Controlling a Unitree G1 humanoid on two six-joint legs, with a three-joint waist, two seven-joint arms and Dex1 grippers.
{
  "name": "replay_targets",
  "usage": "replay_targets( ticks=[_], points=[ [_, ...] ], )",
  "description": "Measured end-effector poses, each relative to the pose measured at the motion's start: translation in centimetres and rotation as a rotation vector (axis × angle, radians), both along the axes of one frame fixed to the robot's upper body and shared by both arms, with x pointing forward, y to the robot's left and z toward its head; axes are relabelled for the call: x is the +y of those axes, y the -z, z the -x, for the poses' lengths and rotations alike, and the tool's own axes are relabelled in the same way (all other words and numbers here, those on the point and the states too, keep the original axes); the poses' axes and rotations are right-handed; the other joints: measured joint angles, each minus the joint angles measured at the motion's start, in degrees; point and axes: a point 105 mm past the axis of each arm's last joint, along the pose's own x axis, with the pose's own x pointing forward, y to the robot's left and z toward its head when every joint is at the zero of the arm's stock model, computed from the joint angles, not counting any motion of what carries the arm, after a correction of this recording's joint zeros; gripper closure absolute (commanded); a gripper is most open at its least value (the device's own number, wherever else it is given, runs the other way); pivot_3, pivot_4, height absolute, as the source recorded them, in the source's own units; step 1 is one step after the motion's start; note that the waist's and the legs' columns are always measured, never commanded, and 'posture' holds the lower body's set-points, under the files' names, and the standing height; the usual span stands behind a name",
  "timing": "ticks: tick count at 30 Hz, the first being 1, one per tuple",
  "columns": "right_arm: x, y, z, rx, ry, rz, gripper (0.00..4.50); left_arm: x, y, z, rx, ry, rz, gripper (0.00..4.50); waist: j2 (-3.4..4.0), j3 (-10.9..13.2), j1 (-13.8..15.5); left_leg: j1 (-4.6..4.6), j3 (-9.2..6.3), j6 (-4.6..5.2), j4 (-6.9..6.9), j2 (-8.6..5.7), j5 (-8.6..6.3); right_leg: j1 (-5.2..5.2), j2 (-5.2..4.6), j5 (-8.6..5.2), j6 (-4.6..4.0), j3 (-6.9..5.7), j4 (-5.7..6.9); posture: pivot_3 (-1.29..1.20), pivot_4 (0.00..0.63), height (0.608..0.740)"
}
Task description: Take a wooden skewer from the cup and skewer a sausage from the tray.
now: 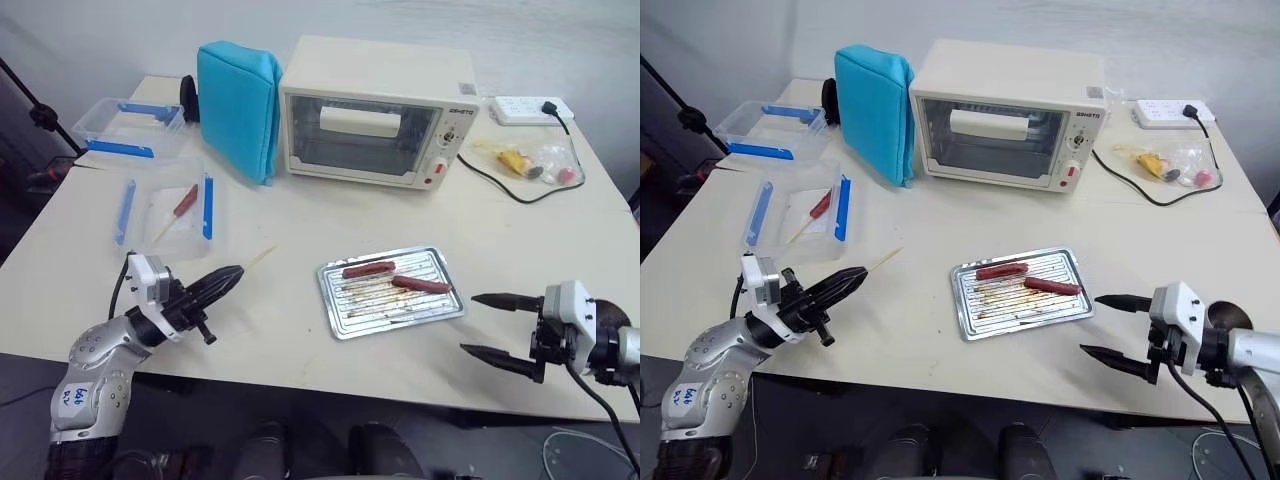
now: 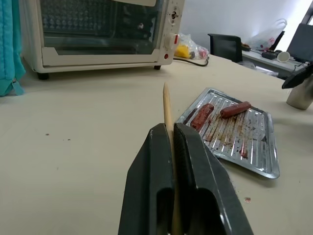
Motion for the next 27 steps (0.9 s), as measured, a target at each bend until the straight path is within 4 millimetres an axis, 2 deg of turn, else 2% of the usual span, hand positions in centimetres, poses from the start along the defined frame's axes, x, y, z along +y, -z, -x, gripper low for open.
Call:
replay_targets(
  ticks=[3,9,16,20,23,27],
  points=[
    [1.1,-1.1,-1.5,0.013,-0.003,0.041,0.03,0.1,-0.1,0.0,-0.005,-0.005,0.001,4.5,0.0,0.0,-0.3,-0.02,-0.06,-0.03,-0.12,0.01,0.01,-0.06,0.0,-0.04,-0.07,-0.06,-0.02,0.0,0.15,0.74],
    [4.4,-1.2,-5.4,0.069,0.008,0.199,0.03,-0.3,-0.5,-0.2,-0.02,0.013,0.0,4.5,0.0,0.0,-0.7,-0.12,-0.04,-0.08,-0.17,0.02,0.04,-0.23,-0.01,-0.05,-0.09,-0.08,-0.01,0.0,0.15,0.74],
    [7.4,0.5,-7.4,0.122,-0.027,0.275,0.03,-0.5,-0.4,-0.3,-0.018,0.02,-0.001,4.5,0.0,0.0,-0.6,-0.27,-0.04,-0.05,-0.11,-0.03,0.03,-0.27,-0.06,-0.05,-0.09,-0.14,-0.08,0.0,0.15,0.74],
    [8.3,0.9,-8.7,0.102,-0.024,0.307,0.03,-0.6,-0.3,-0.2,-0.015,0.017,0.004,4.5,0.0,0.0,-0.7,-0.27,-0.03,-0.06,-0.11,-0.02,0.03,-0.29,-0.05,-0.05,-0.09,-0.14,-0.02,0.0,0.15,0.74],
    [8.7,1.3,-9.2,0.108,-0.017,0.305,0.6,-0.7,-0.2,-0.3,-0.014,0.012,0.015,4.5,0.0,0.0,-0.7,-0.27,-0.03,-0.06,-0.1,-0.02,0.03,-0.29,-0.05,-0.05,-0.09,-0.15,0.17,0.0,0.15,0.74],
    [8.7,1.8,-9.3,0.127,-0.02,0.317,2.0,-0.7,0.0,-0.2,-0.011,0.002,0.023,4.5,0.0,0.0,-0.7,-0.27,-0.03,-0.05,-0.09,-0.02,0.03,-0.29,-0.05,-0.05,-0.08,-0.15,0.2,0.0,0.15,0.74]
  ],
)
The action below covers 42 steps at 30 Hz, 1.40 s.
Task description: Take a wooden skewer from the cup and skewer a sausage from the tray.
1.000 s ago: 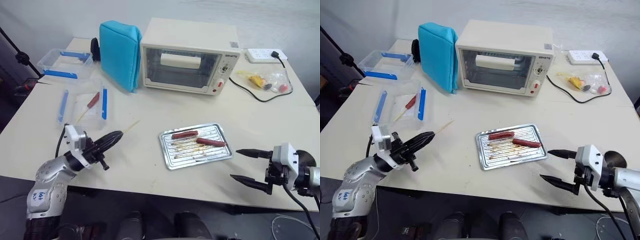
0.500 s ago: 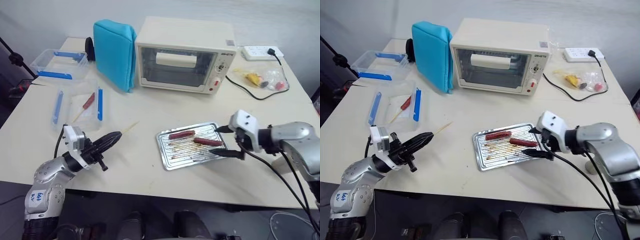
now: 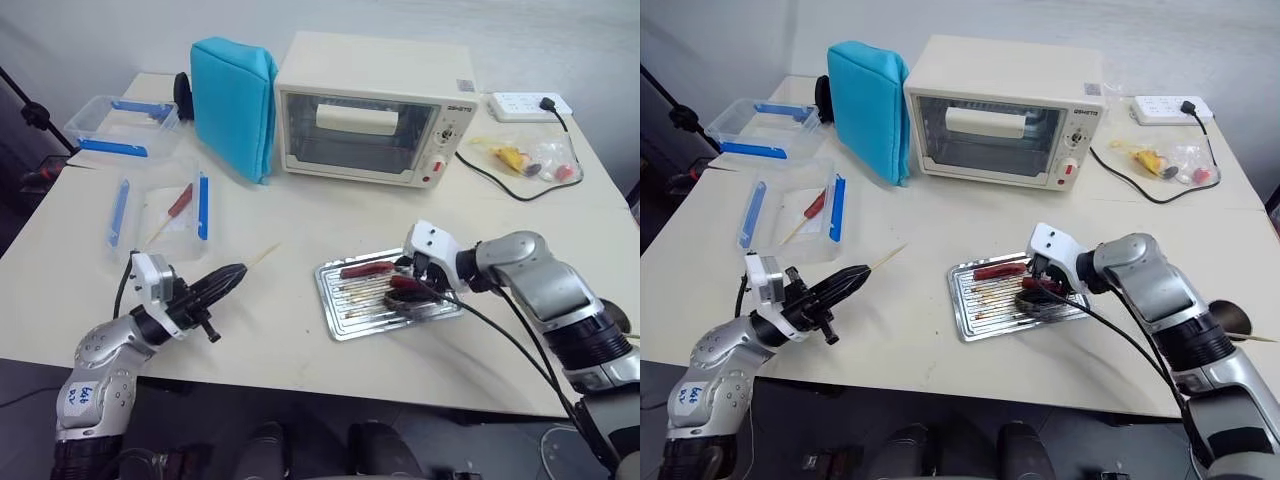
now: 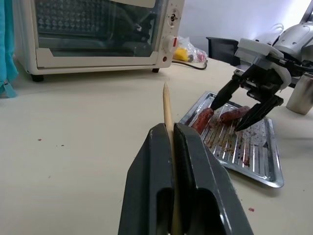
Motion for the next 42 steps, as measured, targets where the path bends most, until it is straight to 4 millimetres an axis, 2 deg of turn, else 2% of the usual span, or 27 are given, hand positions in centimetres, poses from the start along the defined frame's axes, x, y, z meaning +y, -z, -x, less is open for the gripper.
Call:
replay_targets(
  ticks=[5,15,25,28,31,34,38,42],
  points=[
    [0.1,0.0,0.0,-0.005,-0.007,-0.001,3.7,0.0,0.2,0.1,0.006,-0.005,0.001,4.5,0.0,0.0,0.0,0.01,0.0,0.0,0.02,0.01,0.01,-0.01,0.01,0.0,0.0,0.0,-0.01,0.0,0.15,0.74],
    [0.1,-0.1,0.2,-0.001,-0.031,0.01,3.7,-0.2,-0.5,-0.2,-0.026,0.009,-0.002,4.5,0.0,0.0,0.0,0.02,0.0,0.0,0.01,0.01,0.01,-0.01,0.01,0.0,0.0,0.0,-0.02,0.0,0.15,0.74],
    [-0.9,-0.1,1.0,0.003,-0.044,0.04,3.7,-0.4,-0.6,-0.2,-0.034,0.028,-0.004,4.5,0.0,0.0,0.0,0.01,-0.01,0.0,0.0,0.01,0.01,-0.01,0.01,0.0,0.0,0.0,-0.03,0.0,0.15,0.74],
    [-1.1,-0.2,1.2,0.031,-0.022,0.01,3.04,-0.4,-0.7,-0.3,-0.037,0.034,-0.005,4.5,0.0,0.0,0.0,0.02,0.0,0.0,0.0,0.01,0.01,0.0,0.01,0.0,0.0,0.0,-0.03,0.0,0.15,0.74],
    [-1.1,-0.1,1.0,0.01,-0.007,-0.007,2.07,-0.5,-0.8,-0.4,-0.041,0.04,-0.005,4.5,0.0,0.0,0.0,0.02,0.0,0.0,0.0,0.01,0.01,-0.01,0.01,0.0,0.0,0.01,-0.04,0.0,0.15,0.74],
    [-1.4,-0.4,1.2,0.003,-0.021,0.007,2.07,-0.7,-0.8,-0.5,-0.039,0.05,-0.006,4.5,0.0,0.0,0.0,0.01,0.01,0.0,-0.01,0.0,0.01,-0.01,0.01,0.0,0.0,0.0,-0.04,0.0,0.15,0.74],
    [-2.9,-0.9,1.7,0.015,-0.013,0.066,2.07,-0.5,-0.4,-0.6,-0.024,0.046,-0.002,4.5,-0.01,0.0,0.0,0.01,-0.01,0.01,0.0,0.01,0.0,0.01,0.01,0.0,0.0,-0.01,-0.08,0.0,0.15,0.74],
    [-3.0,-0.1,2.0,0.044,0.002,0.062,2.07,-0.7,-0.4,-0.6,-0.026,0.053,-0.006,4.5,-0.01,0.0,0.0,0.02,-0.01,0.0,-0.01,0.01,0.0,0.0,0.0,0.0,0.0,0.01,-0.11,0.0,0.15,0.74]
  ],
)
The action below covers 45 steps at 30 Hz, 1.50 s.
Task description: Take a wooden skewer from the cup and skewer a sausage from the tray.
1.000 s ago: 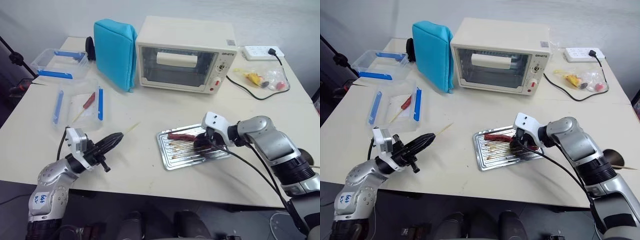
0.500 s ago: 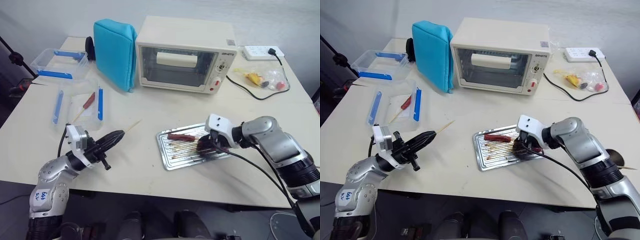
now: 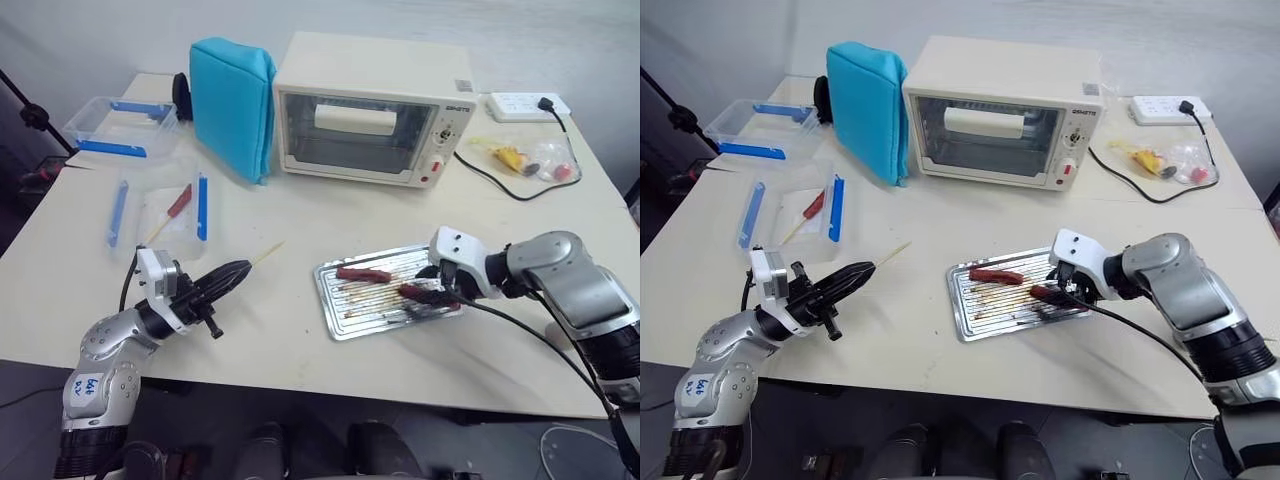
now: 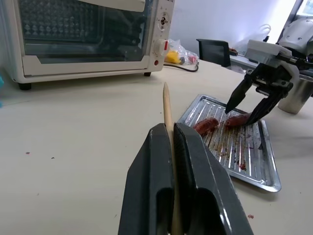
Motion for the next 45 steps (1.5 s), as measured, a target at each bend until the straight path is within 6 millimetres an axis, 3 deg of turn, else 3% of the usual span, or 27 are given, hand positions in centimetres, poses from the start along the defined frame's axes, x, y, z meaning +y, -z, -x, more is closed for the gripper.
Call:
replay_targets(
  ticks=[4,7,11,20,24,29,36,45],
  points=[
    [0.3,0.2,0.0,0.0,0.007,-0.008,2.24,-0.2,-0.1,-0.1,-0.007,0.007,-0.002,4.5,0.0,0.0,-0.1,0.01,0.02,-0.01,-0.01,0.01,0.01,-0.02,0.02,0.0,0.0,0.01,0.01,0.0,0.15,0.74],
    [0.8,0.3,-0.1,-0.005,0.004,-0.024,2.97,-0.1,-0.1,0.0,-0.008,0.008,-0.002,4.5,0.0,0.0,-0.1,0.01,0.01,-0.01,0.0,0.01,0.01,-0.01,0.01,0.0,0.0,0.01,0.01,0.0,0.15,0.74],
    [1.0,0.3,-0.2,-0.011,-0.002,-0.03,4.25,-0.2,-0.1,0.0,-0.008,0.009,-0.003,4.5,0.0,0.0,0.0,0.01,0.01,-0.01,0.0,0.01,0.01,0.0,0.01,0.0,0.0,0.0,0.02,0.0,0.15,0.74],
    [1.5,-0.2,0.3,-0.013,-0.052,-0.057,4.25,-0.4,0.1,0.2,0.003,0.051,-0.03,4.5,0.0,0.0,-0.1,0.01,0.01,-0.01,0.0,0.0,0.01,-0.02,0.01,0.0,0.0,0.01,0.01,0.0,0.15,0.74],
    [3.6,-2.6,2.6,-0.048,-0.296,-0.14,4.25,-1.8,1.1,2.0,0.042,0.246,-0.179,4.5,0.0,0.0,-0.1,0.02,0.0,-0.01,-0.08,0.02,0.01,0.0,0.06,0.0,0.0,-0.01,-0.01,0.0,0.15,0.74],
    [4.6,-3.3,4.4,-0.065,-0.457,-0.123,4.25,-4.3,2.5,3.9,0.091,0.459,-0.264,4.5,0.0,0.0,0.0,0.03,-0.03,0.02,-0.05,0.0,-0.01,0.07,-0.02,0.0,0.0,-0.01,-0.18,0.0,0.15,0.74],
    [5.8,-3.8,4.8,-0.067,-0.499,-0.1,4.25,-5.8,1.5,3.2,0.042,0.499,-0.282,4.5,0.0,0.0,-0.1,0.02,-0.05,0.0,-0.08,0.01,0.0,0.04,-0.01,0.0,0.0,-0.02,-0.18,0.0,0.15,0.74],
    [6.5,-3.6,5.5,-0.033,-0.488,-0.085,4.25,-6.9,1.7,2.5,0.035,0.501,-0.266,4.5,0.0,0.0,0.0,0.0,-0.04,0.02,0.0,0.0,0.0,0.05,-0.02,0.0,0.0,-0.02,-0.12,0.0,0.15,0.74]
  ],
)
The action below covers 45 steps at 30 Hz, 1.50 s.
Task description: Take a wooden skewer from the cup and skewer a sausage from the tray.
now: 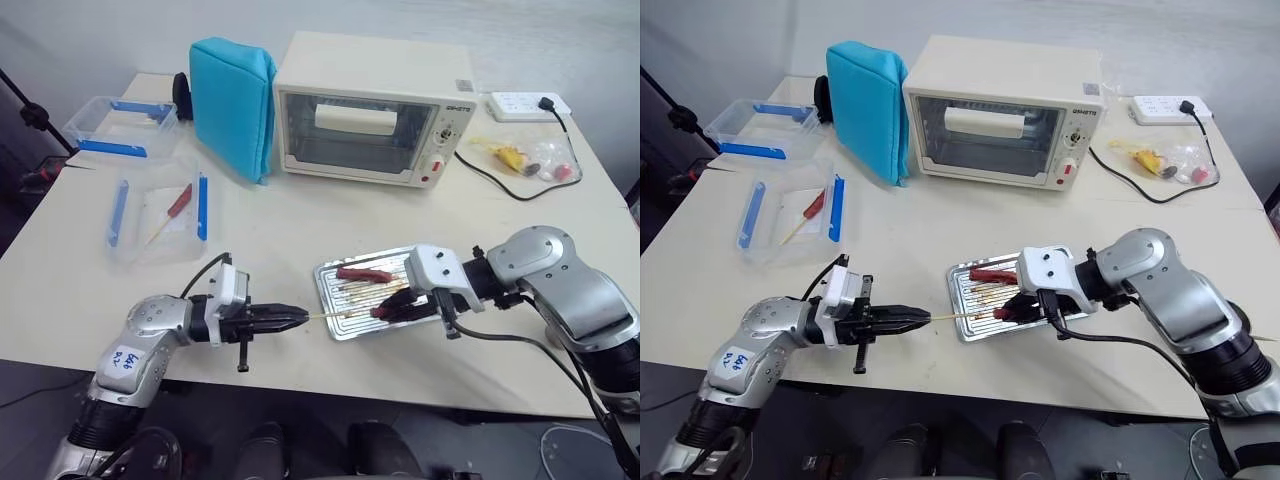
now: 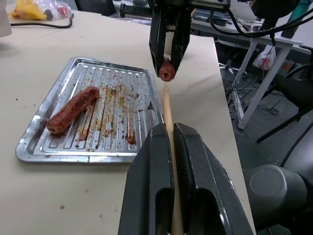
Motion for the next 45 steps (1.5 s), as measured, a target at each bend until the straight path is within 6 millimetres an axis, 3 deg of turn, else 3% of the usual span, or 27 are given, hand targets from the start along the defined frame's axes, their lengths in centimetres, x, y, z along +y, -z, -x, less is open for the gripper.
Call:
replay_targets(
  ticks=[6,24,34,45],
  points=[
    [0.4,-0.3,0.0,-0.004,0.011,0.0,4.25,-0.3,0.7,-0.3,0.024,-0.001,0.0,4.5,0.0,0.0,-0.1,0.0,0.0,-0.01,0.0,0.01,0.0,-0.02,0.01,0.0,0.0,0.0,0.05,0.0,0.15,0.74],
    [1.1,0.3,0.1,0.022,0.004,-0.003,4.25,-1.7,0.3,-0.6,-0.003,0.022,0.024,4.5,0.0,0.0,0.0,0.0,0.0,0.0,0.04,0.0,0.01,-0.02,0.02,0.0,0.0,0.0,0.2,0.0,0.15,0.74],
    [-0.3,0.4,-0.7,0.011,0.046,0.021,4.25,-0.4,0.6,-0.3,0.027,0.029,-0.025,4.5,0.0,0.0,0.0,0.0,0.0,0.0,0.03,0.01,0.01,-0.02,0.02,0.0,0.0,0.0,0.17,0.0,0.15,0.74],
    [-0.3,0.5,-0.8,0.014,0.047,0.016,4.25,-1.0,0.6,-0.3,0.033,0.036,0.002,4.5,0.0,0.0,0.0,0.0,0.0,0.0,0.03,0.01,0.01,-0.02,0.02,0.0,0.0,0.0,0.18,0.0,0.15,0.74]
  ],
)
